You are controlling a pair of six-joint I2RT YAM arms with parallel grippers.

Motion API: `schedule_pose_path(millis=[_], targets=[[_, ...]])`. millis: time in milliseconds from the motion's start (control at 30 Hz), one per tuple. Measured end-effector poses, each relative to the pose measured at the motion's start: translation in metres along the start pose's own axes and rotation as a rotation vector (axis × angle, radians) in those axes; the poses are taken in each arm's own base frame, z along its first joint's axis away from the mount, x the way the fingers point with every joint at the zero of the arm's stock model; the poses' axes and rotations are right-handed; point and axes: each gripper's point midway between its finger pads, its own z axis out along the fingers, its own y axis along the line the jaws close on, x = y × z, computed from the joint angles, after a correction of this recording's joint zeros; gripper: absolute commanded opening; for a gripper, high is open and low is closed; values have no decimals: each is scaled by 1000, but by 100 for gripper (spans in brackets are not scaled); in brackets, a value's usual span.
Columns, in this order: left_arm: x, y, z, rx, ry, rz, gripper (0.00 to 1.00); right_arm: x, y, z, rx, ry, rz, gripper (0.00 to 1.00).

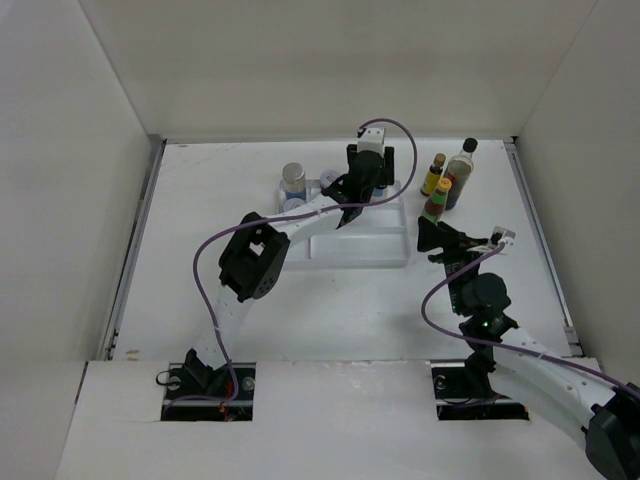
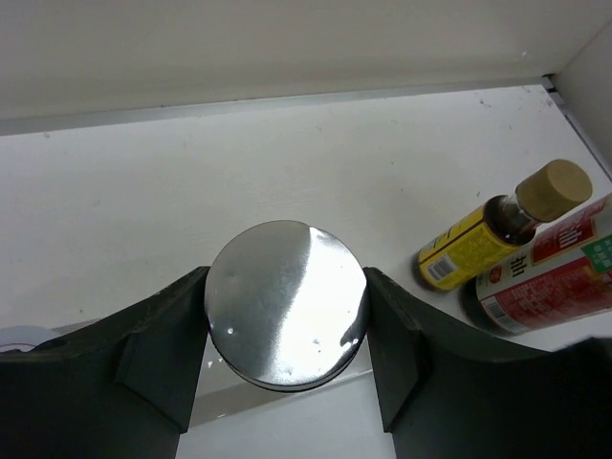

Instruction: Organize the condiment bottles

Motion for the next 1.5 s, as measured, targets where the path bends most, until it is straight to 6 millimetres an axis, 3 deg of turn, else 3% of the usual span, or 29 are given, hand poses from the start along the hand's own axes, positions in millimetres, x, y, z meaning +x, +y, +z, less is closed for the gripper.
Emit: schedule_pose_path(millis=[167, 400, 600, 667, 733, 833, 933, 1000, 1033, 1100, 1167, 1200, 1267, 1367, 1433, 1500], targets=[[23, 9, -1, -16, 26, 22, 67, 0, 0, 0, 1, 1, -1, 75], [16, 4, -1, -9, -18, 15, 95, 3, -2, 0, 6, 9, -7, 80], [9, 3, -12, -1, -25, 20, 100, 2, -3, 1, 8, 5, -7, 78], [-8, 1, -21, 11, -45, 14, 100, 3, -3, 1, 10, 8, -9, 72], [-40, -4, -35, 34, -92, -3, 100, 4, -4, 0, 14, 15, -13, 57], [-110, -12, -75, 86, -209, -52, 100, 7, -4, 0, 10, 29, -19, 33], [-187, -11, -143, 144, -367, -127, 100, 9, -2, 0, 9, 48, -20, 25], [-220, 0, -203, 179, -473, -186, 100, 9, 0, 2, 9, 62, -25, 25], [-226, 10, -232, 184, -516, -218, 98, 8, 3, 4, 6, 67, -26, 27], [-213, 37, -275, 168, -562, -276, 93, 7, 7, 9, 7, 83, -34, 34], [-176, 77, -301, 96, -564, -319, 90, 4, 12, 16, 17, 100, -47, 52], [-154, 97, -307, 48, -549, -327, 90, 3, 14, 21, 25, 110, -54, 65], [-98, 139, -313, -69, -482, -315, 90, -2, 16, 31, 54, 128, -83, 82], [-26, 184, -325, -202, -363, -273, 92, -13, 12, 49, 115, 137, -134, 91], [-8, 208, -339, -272, -358, -297, 93, -20, 2, 59, 176, 142, -174, 94], [-6, 228, -351, -340, -392, -347, 93, -25, -12, 67, 247, 149, -223, 95]])
